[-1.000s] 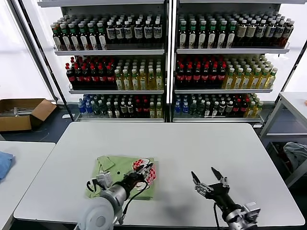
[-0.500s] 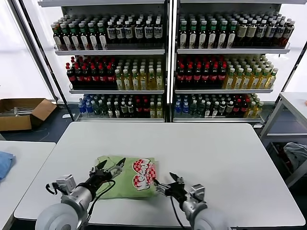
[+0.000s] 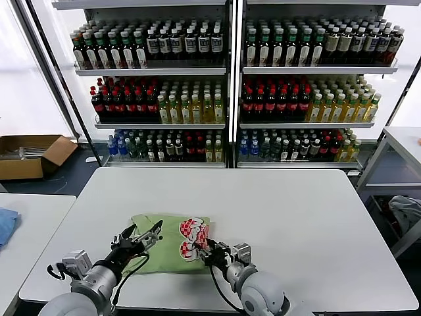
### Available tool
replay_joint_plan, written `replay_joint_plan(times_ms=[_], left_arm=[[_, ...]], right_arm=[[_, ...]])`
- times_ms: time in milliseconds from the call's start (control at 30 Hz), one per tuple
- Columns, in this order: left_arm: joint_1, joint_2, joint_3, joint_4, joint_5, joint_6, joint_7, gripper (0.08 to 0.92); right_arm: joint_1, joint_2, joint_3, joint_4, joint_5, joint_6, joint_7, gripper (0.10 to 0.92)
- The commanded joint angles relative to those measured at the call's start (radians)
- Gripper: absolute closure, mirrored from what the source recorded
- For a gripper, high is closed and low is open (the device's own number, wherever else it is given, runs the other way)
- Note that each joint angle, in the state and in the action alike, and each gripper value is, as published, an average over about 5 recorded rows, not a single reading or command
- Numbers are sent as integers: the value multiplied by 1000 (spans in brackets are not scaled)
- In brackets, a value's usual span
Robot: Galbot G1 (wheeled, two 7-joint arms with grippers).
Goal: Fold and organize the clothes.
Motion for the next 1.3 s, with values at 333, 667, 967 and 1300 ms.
replay_joint_plan(times_ms=[333, 667, 967, 1300], left_arm=[[35, -53, -17, -20, 9, 1, -48, 177], [25, -76, -14, -10, 9, 1, -57, 177], [28, -78, -31, -5, 5, 0, -53, 177], [32, -78, -30, -16, 4, 0, -53, 177]], right_arm=[[-157, -233, 191, 177, -52, -22, -39, 886], [-317, -391, 450, 205, -84, 19, -179, 915], [-450, -317, 590, 308, -170, 132, -155, 823], [-240, -120, 309, 235, -261, 175, -139, 537]])
